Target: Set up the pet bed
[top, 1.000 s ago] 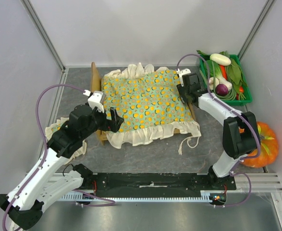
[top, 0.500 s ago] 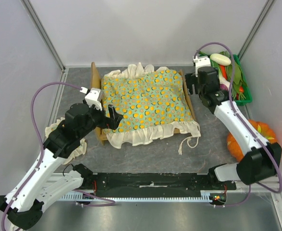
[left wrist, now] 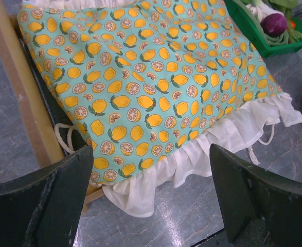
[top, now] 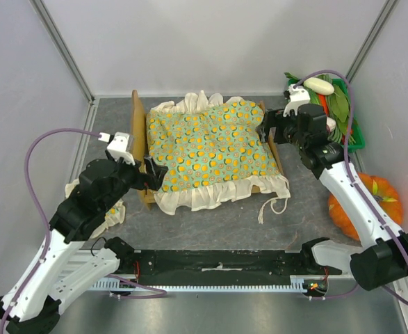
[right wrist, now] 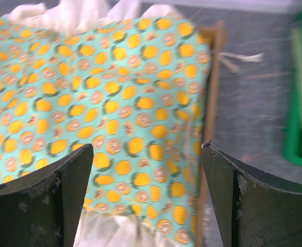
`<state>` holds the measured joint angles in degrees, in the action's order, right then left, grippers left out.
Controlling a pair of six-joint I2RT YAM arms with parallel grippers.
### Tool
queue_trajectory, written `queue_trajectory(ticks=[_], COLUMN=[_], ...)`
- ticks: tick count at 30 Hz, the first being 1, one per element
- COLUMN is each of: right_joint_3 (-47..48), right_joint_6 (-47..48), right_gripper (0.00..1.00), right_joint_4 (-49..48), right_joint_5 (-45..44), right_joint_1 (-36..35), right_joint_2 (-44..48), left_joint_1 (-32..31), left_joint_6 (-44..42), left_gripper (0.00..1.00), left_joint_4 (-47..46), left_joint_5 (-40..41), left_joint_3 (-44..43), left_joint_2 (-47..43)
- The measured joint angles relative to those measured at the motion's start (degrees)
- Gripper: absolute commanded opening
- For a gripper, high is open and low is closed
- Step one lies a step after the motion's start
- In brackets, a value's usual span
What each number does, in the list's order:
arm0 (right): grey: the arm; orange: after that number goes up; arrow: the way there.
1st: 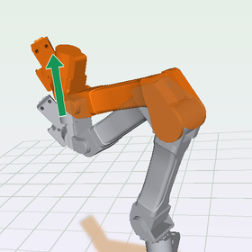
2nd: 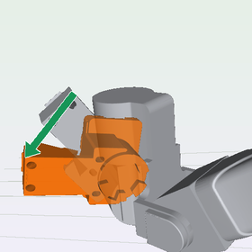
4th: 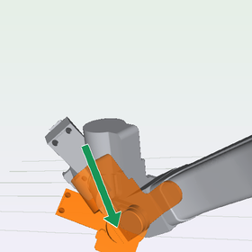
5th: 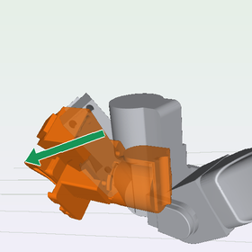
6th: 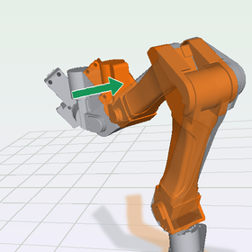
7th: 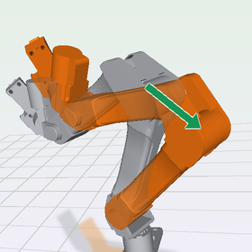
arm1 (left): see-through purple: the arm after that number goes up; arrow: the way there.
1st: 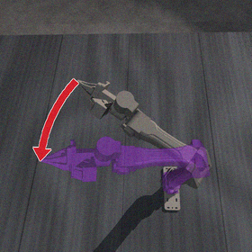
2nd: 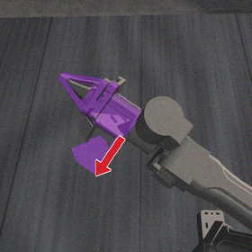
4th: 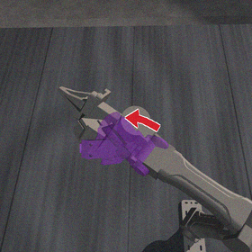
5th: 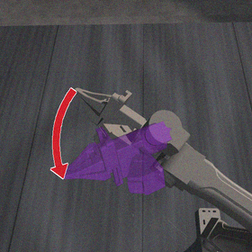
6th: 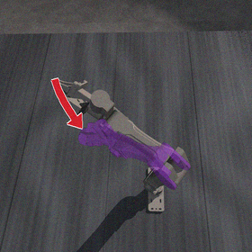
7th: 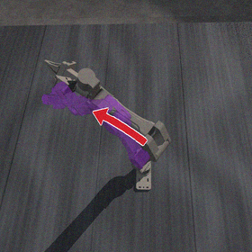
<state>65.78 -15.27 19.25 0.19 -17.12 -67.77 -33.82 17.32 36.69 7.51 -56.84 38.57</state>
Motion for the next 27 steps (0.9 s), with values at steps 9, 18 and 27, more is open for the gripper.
queue_trajectory(ticks=[9, 18, 27], right_joint_3=[-0.2, -5.7, -9.7], right_joint_6=[-6.2, -13.0, -19.8], right_gripper=[0.93, 0.66, 0.64], right_joint_4=[0.0, -2.2, -8.1], right_joint_5=[7.1, -0.6, -10.6], right_joint_1=[-11.5, -26.6, -43.1], right_joint_2=[-3.5, -3.4, -4.8], left_joint_1=[0.0, 0.0, 0.0], left_joint_6=[0.8, 1.6, 4.3], left_gripper=[1.0, 1.0, 1.0], left_joint_4=[0.7, 1.0, 2.9], left_joint_5=[1.4, 3.0, 7.3], left_joint_3=[0.1, 0.5, 0.5], left_joint_2=[-0.4, 0.1, 0.1])
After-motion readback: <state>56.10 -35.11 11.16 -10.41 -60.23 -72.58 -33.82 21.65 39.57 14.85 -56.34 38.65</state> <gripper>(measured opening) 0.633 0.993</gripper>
